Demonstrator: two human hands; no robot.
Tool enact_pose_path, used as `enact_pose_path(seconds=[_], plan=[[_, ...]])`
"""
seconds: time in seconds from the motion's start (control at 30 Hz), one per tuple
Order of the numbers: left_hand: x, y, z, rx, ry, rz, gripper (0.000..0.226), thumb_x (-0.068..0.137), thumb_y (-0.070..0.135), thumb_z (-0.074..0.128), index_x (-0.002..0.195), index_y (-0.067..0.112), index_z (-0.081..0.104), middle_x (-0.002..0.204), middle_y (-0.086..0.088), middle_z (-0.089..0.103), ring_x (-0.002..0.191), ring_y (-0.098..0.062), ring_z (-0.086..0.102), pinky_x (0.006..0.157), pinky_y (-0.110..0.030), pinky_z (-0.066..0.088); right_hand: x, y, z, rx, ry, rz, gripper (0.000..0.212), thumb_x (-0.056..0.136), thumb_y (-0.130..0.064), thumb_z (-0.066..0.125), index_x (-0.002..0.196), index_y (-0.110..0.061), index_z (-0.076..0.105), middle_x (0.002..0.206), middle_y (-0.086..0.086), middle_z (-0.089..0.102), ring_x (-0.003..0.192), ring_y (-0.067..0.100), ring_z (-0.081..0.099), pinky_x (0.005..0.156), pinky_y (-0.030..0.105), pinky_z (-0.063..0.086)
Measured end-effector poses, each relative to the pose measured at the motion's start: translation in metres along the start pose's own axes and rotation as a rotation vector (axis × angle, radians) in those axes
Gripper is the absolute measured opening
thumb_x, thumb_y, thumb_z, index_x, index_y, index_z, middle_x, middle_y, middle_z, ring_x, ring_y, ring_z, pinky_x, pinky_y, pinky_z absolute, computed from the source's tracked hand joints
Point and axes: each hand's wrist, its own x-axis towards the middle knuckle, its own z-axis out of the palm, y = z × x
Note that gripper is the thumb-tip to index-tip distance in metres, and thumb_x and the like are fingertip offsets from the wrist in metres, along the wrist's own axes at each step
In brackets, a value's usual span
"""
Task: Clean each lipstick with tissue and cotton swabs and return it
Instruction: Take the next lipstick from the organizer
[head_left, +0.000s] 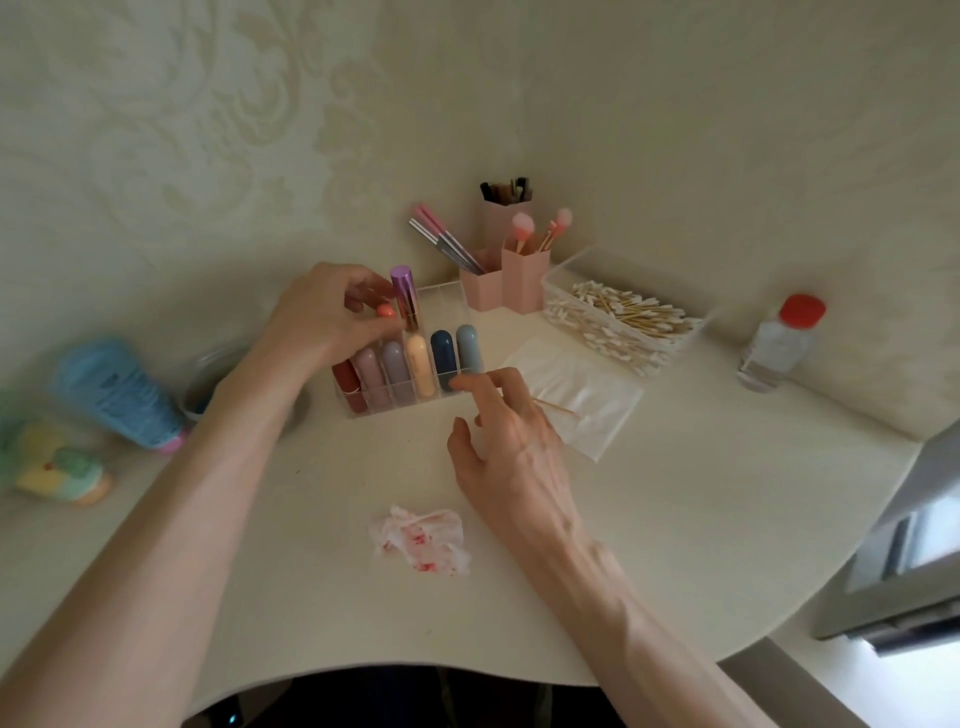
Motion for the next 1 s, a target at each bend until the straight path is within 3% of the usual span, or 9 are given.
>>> enact_pose_path(seconds=[0.13,0.27,0.43,0.57,0.67,0.73,0.8,0.9,1.0], plan=[[0.001,0.009,0.004,-0.149,0.075,0.038,0.027,0.085,0.037,0.083,0.108,0.029,0.074,0.097,0.012,0.074,0.096,-0.014,0.069,0.093,-0.037,0.053,0.000,0.000,0.001,-0.003,0.001,-0.001,0.044,0.093,-0.010,0.060,0.137,-0.017,0.057,0.125,0.003,0.053,0.088,0.027,0.064,0.072,0.039,0.054],[0.002,0.014,0.006,-0.122,0.126,0.079,0.021,0.088,0.034,0.080,0.106,0.024,0.076,0.098,0.006,0.075,0.093,-0.012,0.070,0.094,-0.038,0.055,0.000,0.000,0.001,0.014,0.019,-0.007,0.043,0.092,-0.009,0.060,0.135,-0.016,0.059,0.124,0.003,0.055,0.088,0.028,0.064,0.074,0.039,0.054],[-0.006,0.025,-0.009,-0.186,0.226,0.148,0.018,0.092,0.032,0.076,0.110,0.025,0.076,0.099,0.016,0.074,0.091,0.002,0.067,0.079,-0.016,0.046,0.001,-0.001,0.002,0.055,0.055,-0.003,0.043,0.093,-0.010,0.062,0.135,-0.016,0.060,0.124,0.003,0.057,0.090,0.027,0.066,0.079,0.042,0.056],[-0.029,0.035,-0.026,-0.251,0.282,0.232,0.018,0.095,0.030,0.073,0.113,0.027,0.074,0.104,0.018,0.074,0.096,0.001,0.068,0.086,-0.026,0.052,0.000,-0.001,0.002,0.111,0.122,-0.029,0.041,0.097,-0.015,0.064,0.137,-0.016,0.058,0.123,0.002,0.057,0.089,0.026,0.065,0.074,0.044,0.057],[-0.054,0.034,-0.029,-0.359,0.222,0.264,0.018,0.094,0.026,0.075,0.111,0.025,0.076,0.103,0.015,0.076,0.096,-0.003,0.071,0.085,-0.022,0.055,0.000,-0.004,-0.001,0.182,0.193,-0.063,0.043,0.100,-0.025,0.069,0.141,-0.018,0.055,0.121,-0.001,0.059,0.091,0.016,0.065,0.069,0.033,0.056],[-0.071,0.029,-0.025,-0.436,0.141,0.284,0.016,0.091,0.025,0.076,0.106,0.028,0.076,0.100,0.013,0.077,0.091,-0.005,0.072,0.082,-0.019,0.055,0.001,-0.007,-0.004,0.256,0.173,-0.078,0.051,0.098,-0.033,0.073,0.144,-0.019,0.055,0.124,-0.005,0.061,0.097,0.005,0.064,0.073,0.018,0.051],[-0.087,0.022,-0.018,-0.475,0.071,0.302,0.016,0.087,0.027,0.076,0.101,0.035,0.075,0.098,0.014,0.078,0.088,-0.004,0.072,0.079,-0.017,0.055,0.001,-0.010,-0.004,0.317,0.129,-0.091,0.051,0.094,-0.035,0.077,0.139,-0.021,0.059,0.125,-0.008,0.065,0.100,0.003,0.064,0.077,0.014,0.049],[-0.106,0.011,-0.006,-0.585,0.008,0.278,0.019,0.083,0.030,0.077,0.096,0.045,0.077,0.097,0.013,0.079,0.087,-0.005,0.074,0.083,-0.019,0.057,0.000,-0.011,-0.002,0.316,0.106,-0.137,0.027,0.095,-0.030,0.078,0.118,-0.019,0.070,0.100,-0.016,0.066,0.085,0.004,0.063,0.072,0.015,0.044],[-0.119,0.000,0.006,-0.709,0.107,0.193,0.017,0.081,0.030,0.079,0.093,0.041,0.078,0.099,0.005,0.080,0.091,-0.015,0.077,0.088,-0.026,0.059,-0.002,-0.012,0.001,0.306,0.105,-0.159,0.023,0.094,-0.027,0.078,0.115,-0.020,0.073,0.090,-0.017,0.063,0.078,0.002,0.058,0.069,0.014,0.042]])
